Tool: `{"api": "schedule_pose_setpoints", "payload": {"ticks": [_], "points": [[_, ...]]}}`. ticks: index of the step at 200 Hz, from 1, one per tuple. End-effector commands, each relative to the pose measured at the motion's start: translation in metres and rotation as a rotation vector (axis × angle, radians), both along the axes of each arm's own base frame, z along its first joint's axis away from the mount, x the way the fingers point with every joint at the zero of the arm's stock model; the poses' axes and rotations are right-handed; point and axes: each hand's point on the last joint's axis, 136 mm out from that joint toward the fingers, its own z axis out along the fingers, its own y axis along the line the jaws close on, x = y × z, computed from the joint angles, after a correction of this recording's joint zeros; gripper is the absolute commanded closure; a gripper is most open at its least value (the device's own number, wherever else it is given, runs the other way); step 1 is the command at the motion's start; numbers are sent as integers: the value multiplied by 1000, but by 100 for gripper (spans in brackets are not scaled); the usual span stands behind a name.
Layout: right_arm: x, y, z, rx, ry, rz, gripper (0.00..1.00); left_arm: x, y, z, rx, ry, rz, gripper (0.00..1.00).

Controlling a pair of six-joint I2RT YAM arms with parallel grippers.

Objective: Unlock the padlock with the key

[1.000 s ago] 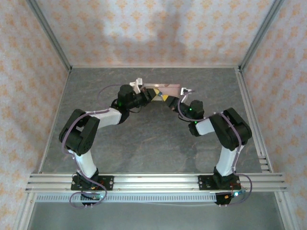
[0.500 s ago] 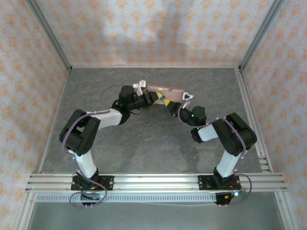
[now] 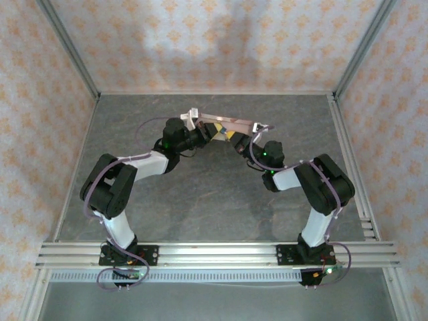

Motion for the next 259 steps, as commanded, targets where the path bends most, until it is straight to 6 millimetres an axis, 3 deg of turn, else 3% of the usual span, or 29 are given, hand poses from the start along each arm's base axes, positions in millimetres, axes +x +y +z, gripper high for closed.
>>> {"api": "schedule_pose_setpoints", "payload": {"ticks": [1,67,115,176,207,222,259], "points": [[-11,13,42,71,-111,58,82,-63,-49,22,-28,-66,-297,100],[-20,-9,6,3,-43,35,60,-45,-29,17,-13,-48,-183,100],[-36,-18,-26,-94,27,42,57,-38,-24,24,-46,-58,-146,100],[-56,-28,-34,-164,51,42,55,-33,-24,26,-48,-59,-137,100],[-54,-25,-33,-147,67,57,59,-33,-25,21,-62,-46,-142,100],[-54,-23,-31,-126,59,68,70,-33,-25,21,-63,-47,-143,100],[-52,-20,-26,-64,54,78,83,-34,-26,20,-53,-45,-148,100]]}}
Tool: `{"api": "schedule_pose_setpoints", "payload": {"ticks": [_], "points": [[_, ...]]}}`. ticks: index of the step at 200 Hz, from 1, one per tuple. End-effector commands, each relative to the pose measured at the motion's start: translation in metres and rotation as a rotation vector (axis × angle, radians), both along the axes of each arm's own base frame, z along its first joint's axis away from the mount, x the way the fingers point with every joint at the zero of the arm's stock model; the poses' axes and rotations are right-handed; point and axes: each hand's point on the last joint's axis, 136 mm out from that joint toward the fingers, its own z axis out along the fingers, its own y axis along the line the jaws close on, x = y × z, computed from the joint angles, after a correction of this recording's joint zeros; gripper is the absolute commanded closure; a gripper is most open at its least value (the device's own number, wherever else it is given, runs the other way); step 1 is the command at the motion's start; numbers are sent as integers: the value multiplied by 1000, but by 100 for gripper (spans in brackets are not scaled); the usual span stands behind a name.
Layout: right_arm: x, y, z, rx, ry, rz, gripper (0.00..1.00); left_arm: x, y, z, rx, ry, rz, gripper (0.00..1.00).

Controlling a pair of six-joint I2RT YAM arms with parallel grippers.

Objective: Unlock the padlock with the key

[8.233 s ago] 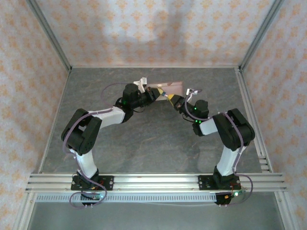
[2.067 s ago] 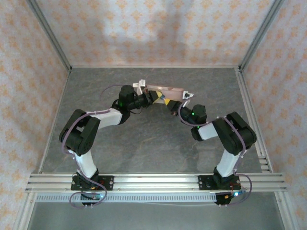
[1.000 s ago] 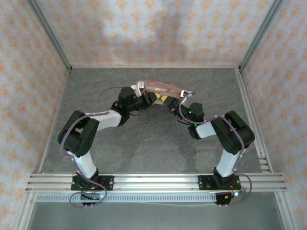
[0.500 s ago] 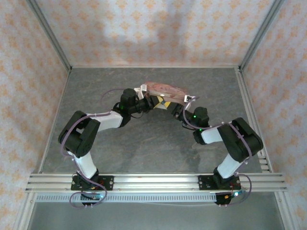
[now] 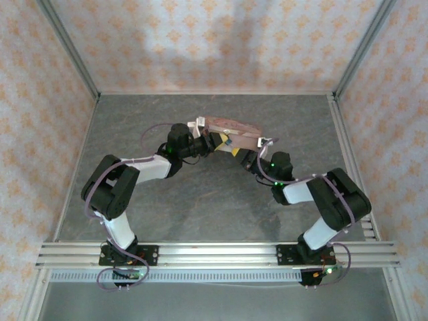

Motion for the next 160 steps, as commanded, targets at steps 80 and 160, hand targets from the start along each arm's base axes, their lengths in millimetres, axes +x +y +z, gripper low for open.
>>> {"api": "schedule_pose_setpoints", "payload": {"ticks": [80,160], "points": [[14,3,18,49,-38,-10,84,-12,-10,34,-57,-112,-82,100],[20,5,12,-26,-22,-9,100,-17,-12,32,-46,-116,-111,100]]}}
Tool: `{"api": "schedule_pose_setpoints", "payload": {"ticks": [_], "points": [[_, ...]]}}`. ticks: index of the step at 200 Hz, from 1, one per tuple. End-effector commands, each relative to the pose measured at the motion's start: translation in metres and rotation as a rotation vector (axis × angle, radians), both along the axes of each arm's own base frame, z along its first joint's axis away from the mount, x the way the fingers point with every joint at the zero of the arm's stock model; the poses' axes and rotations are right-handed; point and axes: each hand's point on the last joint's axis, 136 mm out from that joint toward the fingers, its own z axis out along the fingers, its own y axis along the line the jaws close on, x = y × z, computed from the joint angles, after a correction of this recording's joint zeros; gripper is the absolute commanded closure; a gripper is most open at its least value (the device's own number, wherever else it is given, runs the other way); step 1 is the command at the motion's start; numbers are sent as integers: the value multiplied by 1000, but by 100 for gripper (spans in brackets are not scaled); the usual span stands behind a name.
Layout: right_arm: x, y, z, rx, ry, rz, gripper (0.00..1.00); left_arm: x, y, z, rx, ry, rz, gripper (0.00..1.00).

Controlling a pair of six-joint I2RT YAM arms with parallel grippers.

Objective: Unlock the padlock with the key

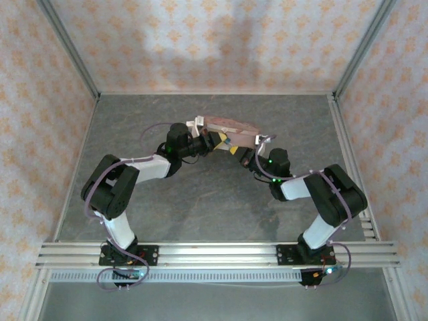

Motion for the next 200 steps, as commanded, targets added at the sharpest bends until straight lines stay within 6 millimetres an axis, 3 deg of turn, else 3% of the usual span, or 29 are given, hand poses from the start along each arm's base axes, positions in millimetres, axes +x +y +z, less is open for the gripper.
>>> {"api": "schedule_pose_setpoints", "payload": {"ticks": [1,75,118,144,179,200], "points": [[9,-1,12,-27,-41,-20,100,-20,-16,32,-48,-109,-124,100],[8,-1,21,-184,-67,8,100,-30,-20,23,19,-112,-156,100],[5,1,12,-347,-67,31,100,-30,-23,20,21,-107,-153,100],[6,5,12,-347,-73,31,100,-31,-28,25,6,-114,-158,100],[10,10,34,-166,-88,23,100,-32,-29,20,20,-105,-164,100],[10,7,27,-289,-118,2,100,-32,-28,17,26,-95,-166,100]]}}
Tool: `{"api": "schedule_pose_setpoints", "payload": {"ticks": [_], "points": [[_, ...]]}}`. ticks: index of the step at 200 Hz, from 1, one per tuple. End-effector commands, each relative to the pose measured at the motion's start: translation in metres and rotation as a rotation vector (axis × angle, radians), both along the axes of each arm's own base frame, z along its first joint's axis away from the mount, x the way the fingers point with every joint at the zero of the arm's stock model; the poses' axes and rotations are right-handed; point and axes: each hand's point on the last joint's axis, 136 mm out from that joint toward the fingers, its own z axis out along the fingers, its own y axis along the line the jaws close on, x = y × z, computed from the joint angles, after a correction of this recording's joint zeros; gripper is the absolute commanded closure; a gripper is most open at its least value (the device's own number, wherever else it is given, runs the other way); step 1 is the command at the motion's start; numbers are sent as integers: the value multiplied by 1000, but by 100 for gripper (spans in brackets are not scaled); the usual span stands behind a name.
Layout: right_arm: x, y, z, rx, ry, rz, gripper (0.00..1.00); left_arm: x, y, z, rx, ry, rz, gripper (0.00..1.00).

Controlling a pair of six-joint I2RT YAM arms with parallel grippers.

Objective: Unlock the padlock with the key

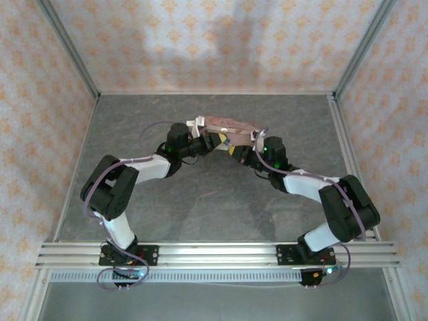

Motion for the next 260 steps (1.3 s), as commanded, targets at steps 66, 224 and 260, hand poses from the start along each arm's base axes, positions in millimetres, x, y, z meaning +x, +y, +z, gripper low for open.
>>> {"api": "schedule_pose_setpoints", "payload": {"ticks": [66,224,260], "points": [[11,4,38,-116,-192,-20,100,-31,-32,18,-11,-28,-170,100],[8,8,2,-42,41,38,83,-15,-23,-2,55,1,-72,100],[-22,-9,-44,-157,132,63,70,-4,-17,-4,78,4,-12,100]]}}
